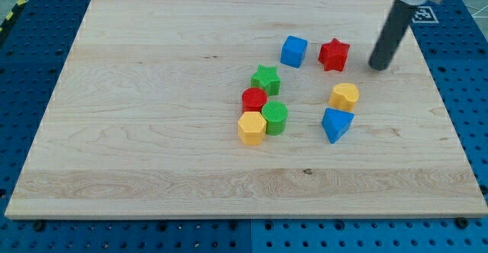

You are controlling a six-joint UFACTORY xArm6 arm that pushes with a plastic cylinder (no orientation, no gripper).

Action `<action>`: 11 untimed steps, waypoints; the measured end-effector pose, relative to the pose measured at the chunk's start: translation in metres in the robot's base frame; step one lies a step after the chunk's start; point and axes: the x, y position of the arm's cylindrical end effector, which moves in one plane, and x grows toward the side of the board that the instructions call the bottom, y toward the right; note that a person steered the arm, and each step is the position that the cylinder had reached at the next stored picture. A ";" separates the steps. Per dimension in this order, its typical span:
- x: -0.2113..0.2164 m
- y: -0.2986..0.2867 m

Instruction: Push the blue triangle closer to the red star

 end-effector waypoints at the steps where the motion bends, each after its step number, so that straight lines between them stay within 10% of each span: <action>1: -0.017 -0.045; 3: -0.004 0.011; 6: 0.158 0.000; 11: 0.068 -0.097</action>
